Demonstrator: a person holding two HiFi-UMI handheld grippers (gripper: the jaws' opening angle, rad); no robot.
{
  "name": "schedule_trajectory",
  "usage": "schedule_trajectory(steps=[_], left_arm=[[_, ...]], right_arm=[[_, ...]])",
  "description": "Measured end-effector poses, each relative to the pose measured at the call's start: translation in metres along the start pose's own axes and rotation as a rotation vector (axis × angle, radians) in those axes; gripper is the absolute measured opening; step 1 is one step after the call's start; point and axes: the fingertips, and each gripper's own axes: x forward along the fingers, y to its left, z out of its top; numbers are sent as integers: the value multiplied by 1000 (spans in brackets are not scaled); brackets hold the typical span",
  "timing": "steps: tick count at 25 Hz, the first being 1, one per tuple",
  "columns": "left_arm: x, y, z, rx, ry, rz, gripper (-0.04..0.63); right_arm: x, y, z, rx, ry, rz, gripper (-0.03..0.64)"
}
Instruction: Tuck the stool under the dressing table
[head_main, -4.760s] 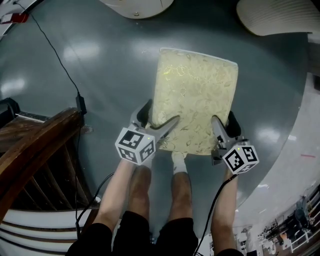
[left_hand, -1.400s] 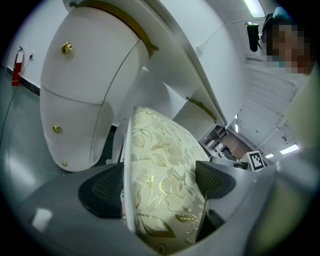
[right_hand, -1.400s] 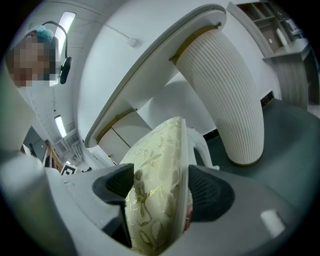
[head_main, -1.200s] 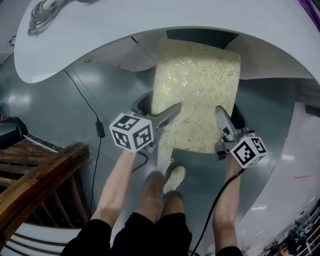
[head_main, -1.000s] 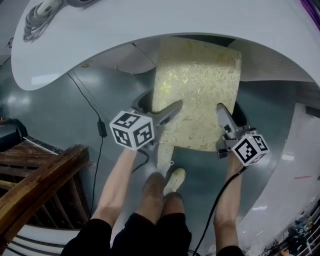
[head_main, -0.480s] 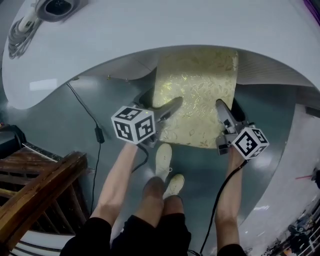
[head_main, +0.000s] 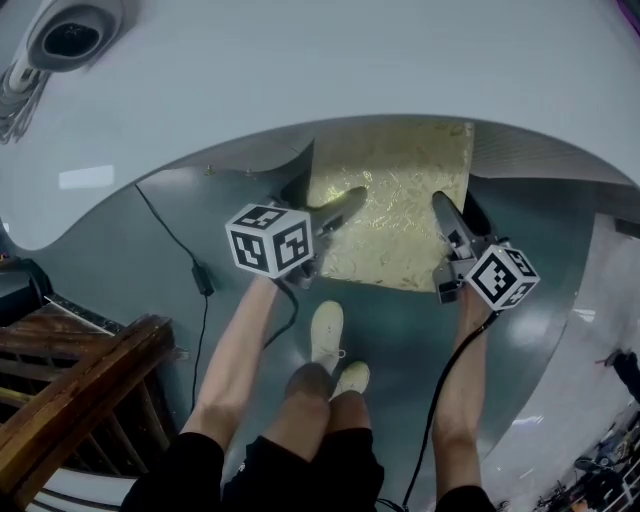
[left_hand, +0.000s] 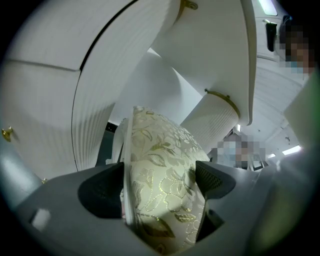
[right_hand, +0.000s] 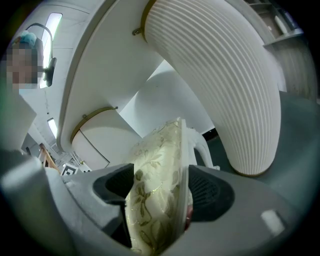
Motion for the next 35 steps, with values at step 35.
schedule_trajectory(steps=[35], left_arm=[[6,-13,23,161,6,159,334]], right_arm=[[5,-4,24,-234,72,-169,321]])
